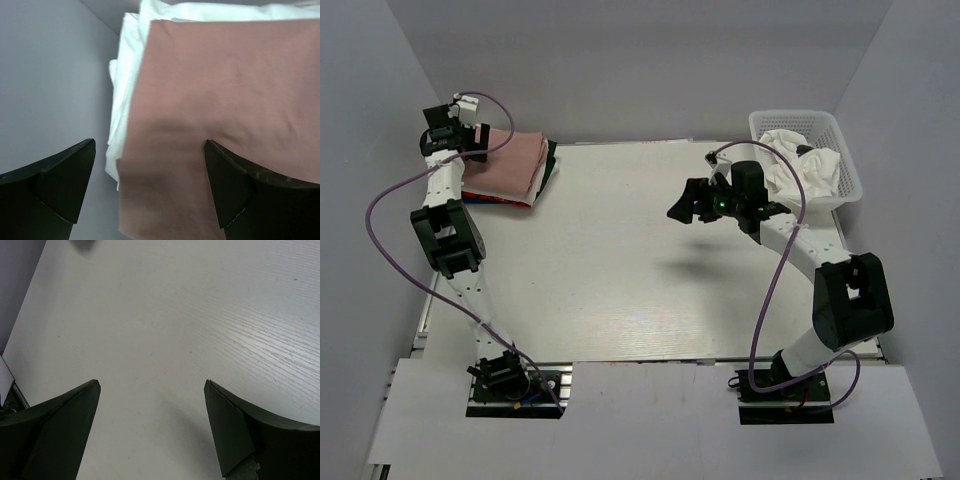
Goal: Fold and stack the t-shirts
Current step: Put the neatly folded tshirt into the corner of the board with the left arm
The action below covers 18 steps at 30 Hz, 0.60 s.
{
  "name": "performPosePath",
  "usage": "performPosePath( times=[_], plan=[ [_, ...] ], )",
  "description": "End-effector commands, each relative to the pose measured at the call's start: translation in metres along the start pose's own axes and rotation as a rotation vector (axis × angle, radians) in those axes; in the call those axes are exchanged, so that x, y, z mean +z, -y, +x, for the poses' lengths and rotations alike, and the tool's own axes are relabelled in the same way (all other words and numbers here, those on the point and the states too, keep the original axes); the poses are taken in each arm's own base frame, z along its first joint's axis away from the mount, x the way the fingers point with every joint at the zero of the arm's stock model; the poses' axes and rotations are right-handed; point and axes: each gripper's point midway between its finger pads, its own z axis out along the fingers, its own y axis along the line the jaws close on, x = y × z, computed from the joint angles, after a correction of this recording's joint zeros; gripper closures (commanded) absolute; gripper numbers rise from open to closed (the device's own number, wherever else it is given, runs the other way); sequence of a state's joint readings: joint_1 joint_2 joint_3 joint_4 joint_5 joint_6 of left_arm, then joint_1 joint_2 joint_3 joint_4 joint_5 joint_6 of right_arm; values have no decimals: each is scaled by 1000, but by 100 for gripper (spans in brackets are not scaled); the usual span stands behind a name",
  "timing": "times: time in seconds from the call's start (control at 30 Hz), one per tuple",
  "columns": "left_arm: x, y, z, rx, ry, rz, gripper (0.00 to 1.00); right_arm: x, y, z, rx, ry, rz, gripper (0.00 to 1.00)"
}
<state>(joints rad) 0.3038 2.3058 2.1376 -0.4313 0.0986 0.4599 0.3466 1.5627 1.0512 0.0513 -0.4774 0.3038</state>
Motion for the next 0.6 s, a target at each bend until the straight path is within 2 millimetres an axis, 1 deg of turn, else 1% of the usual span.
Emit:
performPosePath(
  times=[0.0,0.03,0.07,0.13,0.17,0.2,0.23,0.27,0.3,0.33,0.37,0.4,0.43,0.47,0.5,0.53,0.57],
  plan=[
    [-38,-35,-56,-62,123,-124,0,-2,-9,-16,-22,26,-26,10],
    [-43,-37,-62,-78,136,-128,0,-1,-10,-16,-23,26,-30,10],
    [-55,-41,-72,-126,158,-146,0,-4,-13,-18,-25,32,-37,10],
    [-66,-44,-85,-171,193,-154,0,-5,-14,-14,-19,28,-47,10],
    [-77,-45,-92,-190,208,-157,0,-8,-16,-13,-25,30,-51,10],
    [-81,-36,-102,-191,227,-136,0,-9,-16,-10,-19,26,-51,10],
    [-81,-30,-96,-204,211,-113,0,-10,-16,-5,-16,20,-53,10],
    [-84,-21,-102,-197,224,-83,0,-13,-19,-8,-22,33,-57,10],
    [-87,-3,-108,-208,246,16,0,-14,-19,-8,-26,38,-57,10],
    [-93,8,-109,-235,255,69,0,-14,-18,1,-11,21,-63,10],
    [-95,17,-109,-231,261,117,0,-16,-20,0,-15,27,-65,10],
    [-95,33,-108,-234,268,200,0,-18,-21,1,-21,29,-65,10],
    [-98,43,-111,-218,277,234,0,-18,-19,7,-20,20,-59,10],
    [-93,56,-109,-215,263,264,0,-22,-21,5,-28,31,-58,10],
    [-88,59,-102,-210,243,270,0,-23,-17,10,-26,24,-44,10],
    [-86,66,-103,-188,231,285,0,-24,-16,10,-32,25,-40,10],
    [-77,80,-97,-188,205,318,0,-27,-14,10,-35,28,-25,10]
  ],
)
